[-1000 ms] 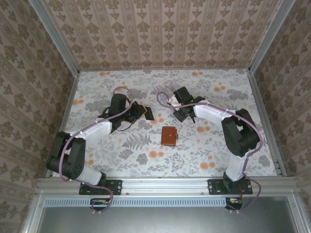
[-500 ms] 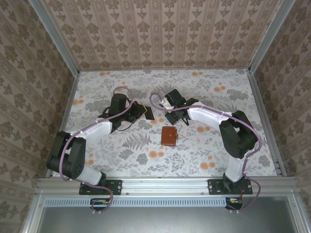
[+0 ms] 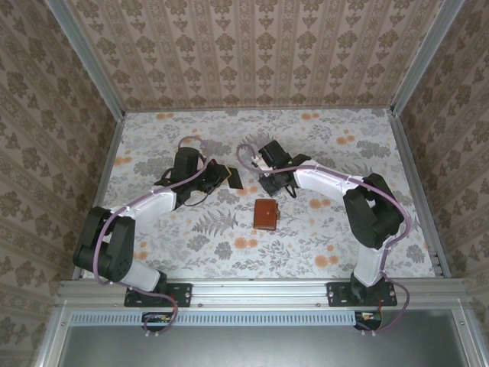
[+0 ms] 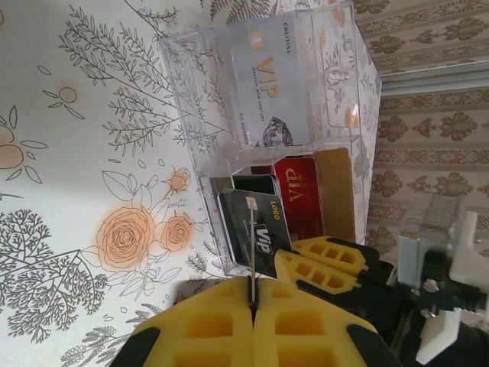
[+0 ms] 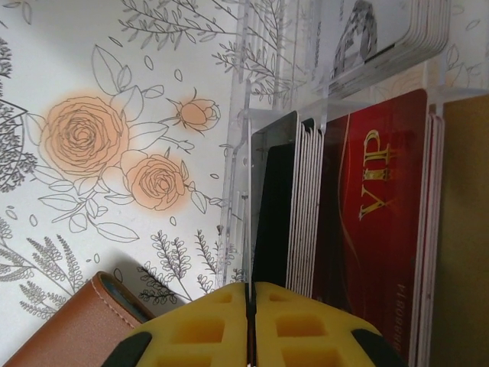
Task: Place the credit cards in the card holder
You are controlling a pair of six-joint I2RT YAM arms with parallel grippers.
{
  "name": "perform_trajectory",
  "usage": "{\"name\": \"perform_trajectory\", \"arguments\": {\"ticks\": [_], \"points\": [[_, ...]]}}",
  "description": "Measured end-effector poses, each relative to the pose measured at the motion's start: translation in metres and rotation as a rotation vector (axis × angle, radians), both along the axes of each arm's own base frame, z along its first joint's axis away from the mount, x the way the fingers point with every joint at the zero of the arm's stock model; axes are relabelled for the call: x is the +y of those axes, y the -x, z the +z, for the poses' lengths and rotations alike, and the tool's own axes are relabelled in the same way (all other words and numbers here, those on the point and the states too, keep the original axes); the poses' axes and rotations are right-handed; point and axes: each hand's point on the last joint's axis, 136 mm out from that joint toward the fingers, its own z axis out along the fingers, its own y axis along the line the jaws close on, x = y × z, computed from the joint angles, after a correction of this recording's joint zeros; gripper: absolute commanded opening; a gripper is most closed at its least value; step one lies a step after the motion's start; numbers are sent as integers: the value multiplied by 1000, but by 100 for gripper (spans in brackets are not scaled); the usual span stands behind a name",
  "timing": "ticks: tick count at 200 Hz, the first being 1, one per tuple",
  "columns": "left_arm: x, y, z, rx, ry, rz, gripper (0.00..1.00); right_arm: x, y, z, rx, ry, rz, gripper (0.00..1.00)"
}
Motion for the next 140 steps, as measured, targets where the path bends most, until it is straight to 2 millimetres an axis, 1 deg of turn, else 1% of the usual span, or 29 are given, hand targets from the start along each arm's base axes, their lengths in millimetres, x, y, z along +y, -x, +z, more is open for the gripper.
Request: {"name": "perform_trajectory", "arguments": {"ticks": [15, 62, 79, 94, 107, 123, 140], "points": [[0, 0, 0, 1, 2, -3, 0, 0, 0, -3, 6, -1, -10, 19], [-2, 1, 1, 0, 7, -10, 0, -1, 0, -2, 9, -8, -29, 21], [-2, 1, 2, -3, 11, -14, 0, -3, 0, 0, 6, -5, -40, 22], [-3, 2, 2, -2, 14, -19, 0, -6, 0, 11, -16, -8, -58, 23], [-4, 3, 2, -2, 14, -22, 0, -6, -1, 25, -43, -30, -66, 28], [-6, 4, 2, -1, 15, -29, 0, -5, -1, 45, -80, -58, -65, 28], [-9, 5, 1, 4, 17, -39, 0, -6, -1, 59, -104, -79, -69, 28]]}}
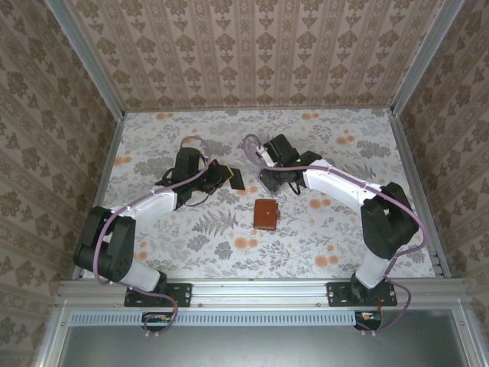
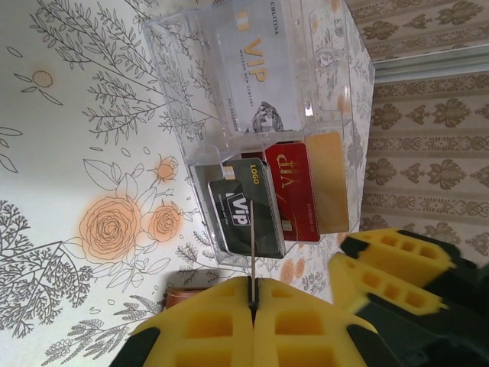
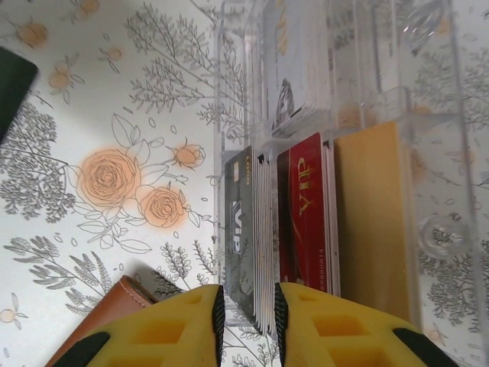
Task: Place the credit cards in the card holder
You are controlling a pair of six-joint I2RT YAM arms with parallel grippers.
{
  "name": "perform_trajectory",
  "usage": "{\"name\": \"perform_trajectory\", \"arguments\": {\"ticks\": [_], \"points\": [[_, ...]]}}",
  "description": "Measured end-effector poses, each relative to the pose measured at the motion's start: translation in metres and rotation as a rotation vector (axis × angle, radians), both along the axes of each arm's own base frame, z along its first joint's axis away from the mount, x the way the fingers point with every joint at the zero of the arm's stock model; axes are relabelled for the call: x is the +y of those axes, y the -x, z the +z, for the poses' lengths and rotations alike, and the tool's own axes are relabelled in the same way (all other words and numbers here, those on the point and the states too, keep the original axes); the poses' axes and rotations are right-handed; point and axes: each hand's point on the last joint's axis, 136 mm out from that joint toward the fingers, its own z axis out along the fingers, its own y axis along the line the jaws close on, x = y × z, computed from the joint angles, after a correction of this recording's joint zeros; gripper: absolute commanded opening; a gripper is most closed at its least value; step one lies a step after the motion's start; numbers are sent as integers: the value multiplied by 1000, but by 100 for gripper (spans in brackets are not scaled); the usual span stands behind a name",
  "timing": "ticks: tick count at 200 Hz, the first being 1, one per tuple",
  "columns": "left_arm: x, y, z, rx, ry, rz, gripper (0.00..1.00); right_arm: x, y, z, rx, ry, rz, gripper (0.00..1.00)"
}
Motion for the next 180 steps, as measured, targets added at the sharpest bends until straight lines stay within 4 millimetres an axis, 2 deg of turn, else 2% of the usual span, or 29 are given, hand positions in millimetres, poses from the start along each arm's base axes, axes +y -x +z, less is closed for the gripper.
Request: {"name": "perform_trajectory", "arguments": {"ticks": [9, 31, 49, 67, 78, 96, 117, 141, 158, 180], "points": [[-2, 0, 0, 2, 3, -6, 0, 0, 0, 5, -6, -14, -11, 29], [-6, -1, 3, -11, 17, -22, 0, -1, 6, 15, 13, -92, -62, 38], [-17, 1, 12, -44, 46, -58, 0, -3, 15, 29, 67, -252, -135, 45], [-29, 5, 21, -80, 85, -106, 0, -7, 21, 45, 135, -467, -218, 56], [-35, 6, 26, -100, 108, -133, 0, -7, 24, 50, 180, -588, -255, 57], [-43, 8, 34, -122, 147, -171, 0, -2, 28, 49, 278, -742, -306, 57], [-50, 11, 41, -136, 186, -206, 0, 11, 37, 47, 379, -838, -306, 56], [-57, 16, 51, -149, 223, -240, 0, 23, 40, 56, 434, -922, -277, 55], [-60, 18, 57, -156, 249, -254, 0, 28, 38, 60, 460, -967, -258, 47], [-64, 21, 64, -162, 277, -272, 0, 31, 33, 58, 491, -1020, -258, 42]]}}
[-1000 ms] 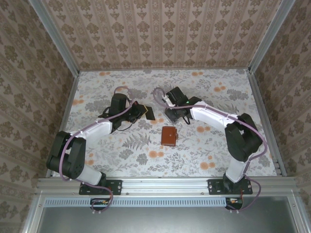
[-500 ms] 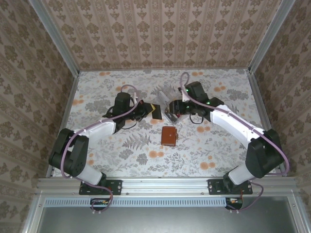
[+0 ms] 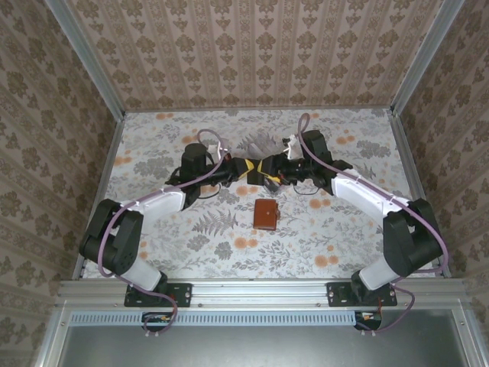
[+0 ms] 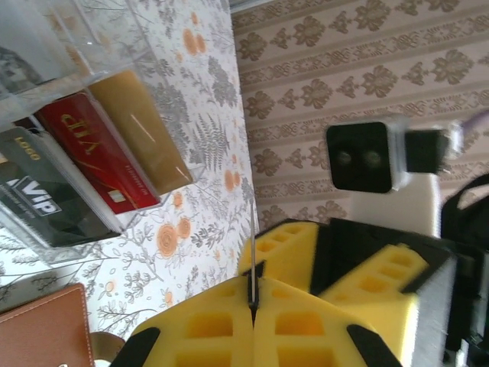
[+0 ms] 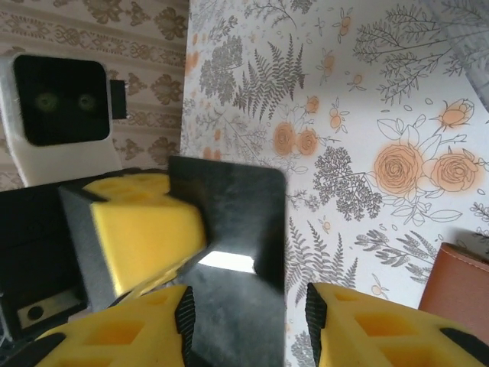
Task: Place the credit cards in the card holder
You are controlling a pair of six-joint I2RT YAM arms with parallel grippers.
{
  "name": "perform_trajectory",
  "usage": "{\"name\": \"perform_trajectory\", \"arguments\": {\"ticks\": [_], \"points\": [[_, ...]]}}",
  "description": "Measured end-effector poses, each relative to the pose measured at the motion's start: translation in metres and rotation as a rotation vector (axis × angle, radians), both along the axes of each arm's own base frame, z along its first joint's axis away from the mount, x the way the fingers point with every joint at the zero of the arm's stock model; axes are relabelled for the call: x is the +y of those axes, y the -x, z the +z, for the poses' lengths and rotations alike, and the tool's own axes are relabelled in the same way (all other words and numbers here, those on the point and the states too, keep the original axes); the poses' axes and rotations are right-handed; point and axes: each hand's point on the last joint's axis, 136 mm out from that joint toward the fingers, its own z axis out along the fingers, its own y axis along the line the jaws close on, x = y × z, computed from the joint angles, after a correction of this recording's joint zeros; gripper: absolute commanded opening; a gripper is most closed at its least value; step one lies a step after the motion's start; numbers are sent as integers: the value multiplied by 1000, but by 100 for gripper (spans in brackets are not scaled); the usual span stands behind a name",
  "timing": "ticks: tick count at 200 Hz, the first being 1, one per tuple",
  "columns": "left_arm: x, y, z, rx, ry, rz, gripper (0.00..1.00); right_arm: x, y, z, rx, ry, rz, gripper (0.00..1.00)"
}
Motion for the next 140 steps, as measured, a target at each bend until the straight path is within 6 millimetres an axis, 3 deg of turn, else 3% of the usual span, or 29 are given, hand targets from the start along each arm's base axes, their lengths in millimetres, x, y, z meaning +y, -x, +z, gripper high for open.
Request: {"name": "perform_trajectory", "arguments": {"ticks": [25, 60, 78, 88, 108, 128, 140], "points": [[-2, 1, 3, 5, 13, -5, 0, 0, 0, -8, 37, -55, 3, 34], [-2, 1, 4, 12, 20, -2, 3, 2, -1, 3, 28, -120, 25, 21], [-2, 1, 5, 13, 21, 1, 12, 1, 0, 5, 28, -137, 33, 15], [-2, 1, 4, 19, 19, 5, 27, 1, 1, 6, 34, -146, 33, 13], [-1, 1, -3, 45, -4, 19, 46, -1, 4, 15, 19, -155, 28, 9], [4, 1, -13, 72, -50, 47, 48, -7, 7, 22, 5, -136, -6, 6], [9, 1, -19, 83, -90, 75, 55, -14, 7, 21, 8, -103, -47, 6]]}}
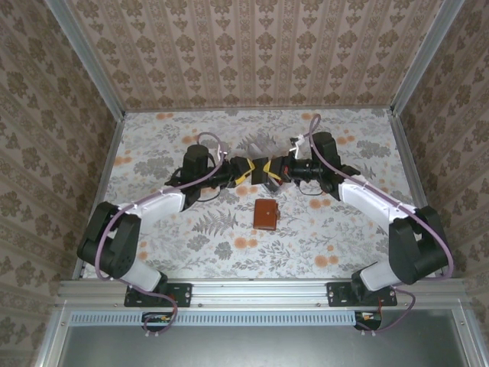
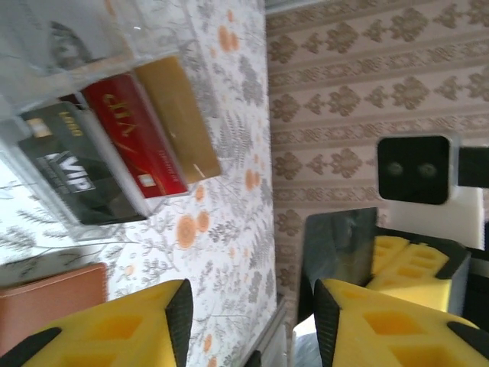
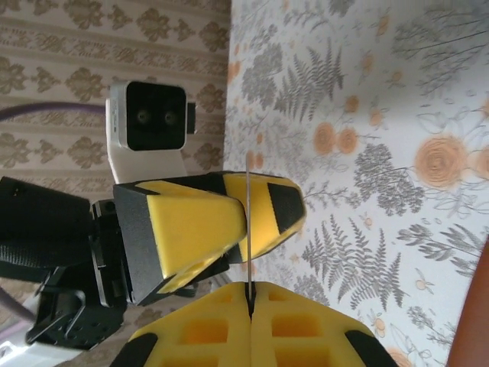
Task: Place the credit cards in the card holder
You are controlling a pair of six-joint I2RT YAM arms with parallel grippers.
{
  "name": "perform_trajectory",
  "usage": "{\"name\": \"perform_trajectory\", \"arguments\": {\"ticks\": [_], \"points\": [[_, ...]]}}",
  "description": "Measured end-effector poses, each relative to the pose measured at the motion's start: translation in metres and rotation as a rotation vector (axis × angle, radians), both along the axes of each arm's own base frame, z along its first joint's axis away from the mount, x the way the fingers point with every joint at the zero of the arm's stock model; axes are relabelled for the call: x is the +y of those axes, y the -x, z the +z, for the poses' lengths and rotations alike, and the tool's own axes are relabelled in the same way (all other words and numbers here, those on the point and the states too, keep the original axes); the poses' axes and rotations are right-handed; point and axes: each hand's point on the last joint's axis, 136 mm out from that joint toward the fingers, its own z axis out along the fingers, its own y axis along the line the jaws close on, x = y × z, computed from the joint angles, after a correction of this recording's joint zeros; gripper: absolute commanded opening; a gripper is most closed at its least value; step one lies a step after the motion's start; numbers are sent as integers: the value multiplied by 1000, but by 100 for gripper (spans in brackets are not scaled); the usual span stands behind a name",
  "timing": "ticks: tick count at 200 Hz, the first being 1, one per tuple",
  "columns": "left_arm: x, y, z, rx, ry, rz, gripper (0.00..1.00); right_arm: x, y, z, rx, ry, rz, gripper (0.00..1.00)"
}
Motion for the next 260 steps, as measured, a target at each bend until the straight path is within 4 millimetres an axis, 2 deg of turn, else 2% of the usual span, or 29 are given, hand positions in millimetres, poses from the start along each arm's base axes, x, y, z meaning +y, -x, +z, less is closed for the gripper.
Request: {"name": "perform_trajectory", "arguments": {"ticks": [20, 39, 69, 112, 137, 187, 216, 260], "points": [[13, 3, -14, 24, -98, 40, 58, -11, 4, -17, 43, 120, -89, 2], [24, 6, -27, 49, -217, 64, 58, -16, 22, -40, 103, 318, -168, 0], [42, 8, -38, 54, -376, 87, 58, -17, 53, -54, 120, 531, -226, 0], [62, 15, -51, 58, -502, 127, 58, -36, 73, -71, 136, 715, -286, 0], [60, 21, -57, 50, -539, 123, 58, -33, 76, -78, 140, 762, -273, 0], [55, 32, -63, 37, -590, 109, 58, -22, 72, -112, 187, 853, -231, 0], [58, 32, -66, 38, -609, 119, 58, -20, 68, -119, 190, 885, -219, 0], [59, 34, -73, 41, -650, 109, 59, -33, 69, -121, 197, 937, -230, 0]]}}
